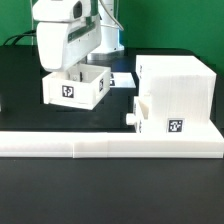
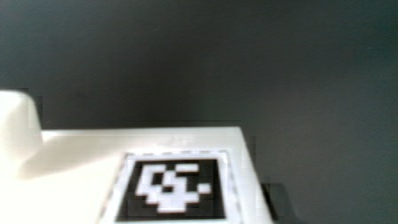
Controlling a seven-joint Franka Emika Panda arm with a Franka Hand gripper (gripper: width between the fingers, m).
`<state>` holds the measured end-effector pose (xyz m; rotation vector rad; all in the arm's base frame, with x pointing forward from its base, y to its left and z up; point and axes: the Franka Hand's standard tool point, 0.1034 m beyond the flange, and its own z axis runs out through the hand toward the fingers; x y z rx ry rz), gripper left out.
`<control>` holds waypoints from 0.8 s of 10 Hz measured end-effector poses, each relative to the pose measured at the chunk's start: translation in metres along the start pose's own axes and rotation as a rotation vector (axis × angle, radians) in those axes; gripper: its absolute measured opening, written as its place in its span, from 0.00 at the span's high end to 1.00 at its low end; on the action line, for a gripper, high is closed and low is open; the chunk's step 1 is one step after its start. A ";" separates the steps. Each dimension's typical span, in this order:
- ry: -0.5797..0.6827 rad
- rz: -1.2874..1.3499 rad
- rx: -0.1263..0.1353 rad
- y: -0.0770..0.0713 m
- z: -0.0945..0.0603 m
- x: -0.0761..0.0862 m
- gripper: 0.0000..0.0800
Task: Assemble drawer
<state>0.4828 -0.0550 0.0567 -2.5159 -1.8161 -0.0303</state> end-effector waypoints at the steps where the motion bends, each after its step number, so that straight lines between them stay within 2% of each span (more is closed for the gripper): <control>1: 0.000 0.005 0.001 -0.001 0.001 0.000 0.95; 3: 0.000 0.005 0.001 -0.001 0.001 0.000 0.95; 4: 0.000 0.000 0.011 0.004 -0.003 0.004 0.95; 6: 0.011 -0.045 0.002 0.030 -0.009 0.019 0.95; 7: 0.014 -0.082 0.000 0.037 -0.008 0.021 0.95; 8: 0.013 -0.074 0.003 0.035 -0.007 0.020 0.95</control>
Offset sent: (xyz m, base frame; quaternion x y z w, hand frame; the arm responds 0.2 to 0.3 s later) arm 0.0358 0.0143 0.0164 0.0229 0.0082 -0.0178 0.9995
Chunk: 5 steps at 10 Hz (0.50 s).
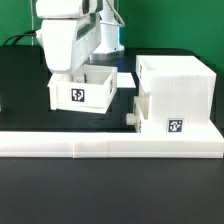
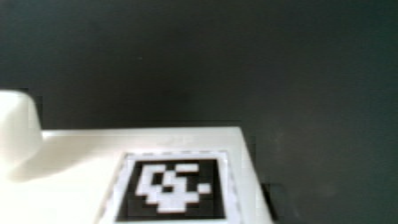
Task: Assemble drawer
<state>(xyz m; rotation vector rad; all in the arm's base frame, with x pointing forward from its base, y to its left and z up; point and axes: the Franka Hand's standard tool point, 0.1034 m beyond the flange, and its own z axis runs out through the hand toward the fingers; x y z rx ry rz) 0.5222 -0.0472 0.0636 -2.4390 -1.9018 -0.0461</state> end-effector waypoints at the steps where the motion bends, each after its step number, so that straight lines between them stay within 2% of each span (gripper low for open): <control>1: 0.000 0.000 0.001 0.000 0.000 0.000 0.95; 4: -0.002 -0.044 0.004 0.000 0.002 -0.001 0.95; 5: -0.016 -0.201 0.016 0.003 0.003 -0.002 0.95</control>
Offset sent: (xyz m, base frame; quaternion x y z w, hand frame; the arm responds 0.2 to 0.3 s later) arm 0.0000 0.0000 0.0000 0.0000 0.0000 -0.0650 0.9979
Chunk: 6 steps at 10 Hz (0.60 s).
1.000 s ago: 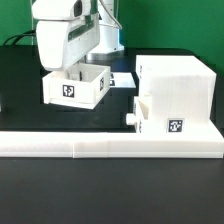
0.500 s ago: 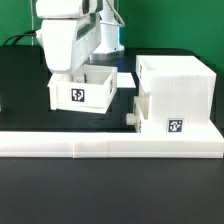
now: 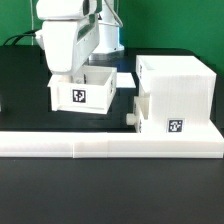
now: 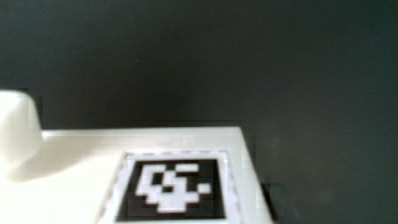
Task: Assemble drawer
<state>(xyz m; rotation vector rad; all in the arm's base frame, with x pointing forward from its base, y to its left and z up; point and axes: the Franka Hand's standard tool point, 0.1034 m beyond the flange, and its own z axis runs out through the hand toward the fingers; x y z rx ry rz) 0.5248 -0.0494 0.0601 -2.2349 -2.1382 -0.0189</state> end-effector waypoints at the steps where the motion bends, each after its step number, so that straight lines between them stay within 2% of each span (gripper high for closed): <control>1: 0.001 0.001 0.000 0.001 0.001 0.000 0.95; 3: 0.001 0.001 0.002 0.000 0.002 0.000 0.95; 6: 0.008 0.043 0.000 0.014 0.002 0.015 0.95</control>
Offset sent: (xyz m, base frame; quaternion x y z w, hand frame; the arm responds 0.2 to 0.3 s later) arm 0.0243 0.0218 -0.0052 0.0016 0.0084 0.0025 1.0000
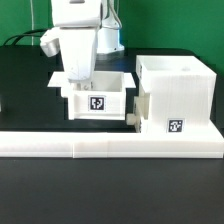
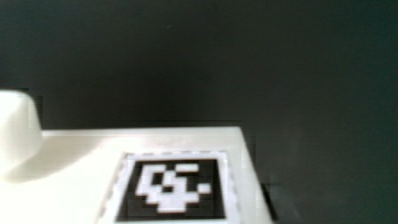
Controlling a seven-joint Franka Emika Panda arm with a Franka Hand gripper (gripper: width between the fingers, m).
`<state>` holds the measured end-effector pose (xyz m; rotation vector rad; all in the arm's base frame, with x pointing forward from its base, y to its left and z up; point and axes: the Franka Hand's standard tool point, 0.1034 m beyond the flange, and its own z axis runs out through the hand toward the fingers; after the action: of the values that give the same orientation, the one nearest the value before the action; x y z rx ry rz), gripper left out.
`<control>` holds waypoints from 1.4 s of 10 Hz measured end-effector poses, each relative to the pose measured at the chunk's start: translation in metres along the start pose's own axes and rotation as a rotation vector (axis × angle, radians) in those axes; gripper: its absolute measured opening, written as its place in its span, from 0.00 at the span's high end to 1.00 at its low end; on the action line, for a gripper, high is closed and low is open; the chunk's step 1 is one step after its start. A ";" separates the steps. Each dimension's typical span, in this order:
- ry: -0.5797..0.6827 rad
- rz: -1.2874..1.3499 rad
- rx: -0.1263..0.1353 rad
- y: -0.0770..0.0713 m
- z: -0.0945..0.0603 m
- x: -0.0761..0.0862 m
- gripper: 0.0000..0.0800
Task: Assemble drawer
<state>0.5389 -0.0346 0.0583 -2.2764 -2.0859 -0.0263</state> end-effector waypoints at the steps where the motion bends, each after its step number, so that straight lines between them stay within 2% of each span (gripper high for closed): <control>1: 0.002 0.015 -0.002 0.001 -0.001 0.003 0.95; 8: 0.001 0.008 0.000 -0.005 0.005 0.005 0.95; 9: 0.002 0.007 -0.026 -0.003 0.005 0.006 0.95; 11: 0.002 0.000 -0.024 -0.004 0.006 0.006 0.95; 12: 0.003 0.002 -0.054 -0.002 0.006 0.006 0.95; 14: 0.002 0.006 -0.048 -0.004 0.008 0.009 0.95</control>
Offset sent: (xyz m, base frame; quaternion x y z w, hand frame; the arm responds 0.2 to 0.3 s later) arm 0.0000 0.0000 0.0000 -0.0650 0.0000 0.0000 0.9979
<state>0.5357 -0.0245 0.0511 -2.3085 -2.1001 -0.0786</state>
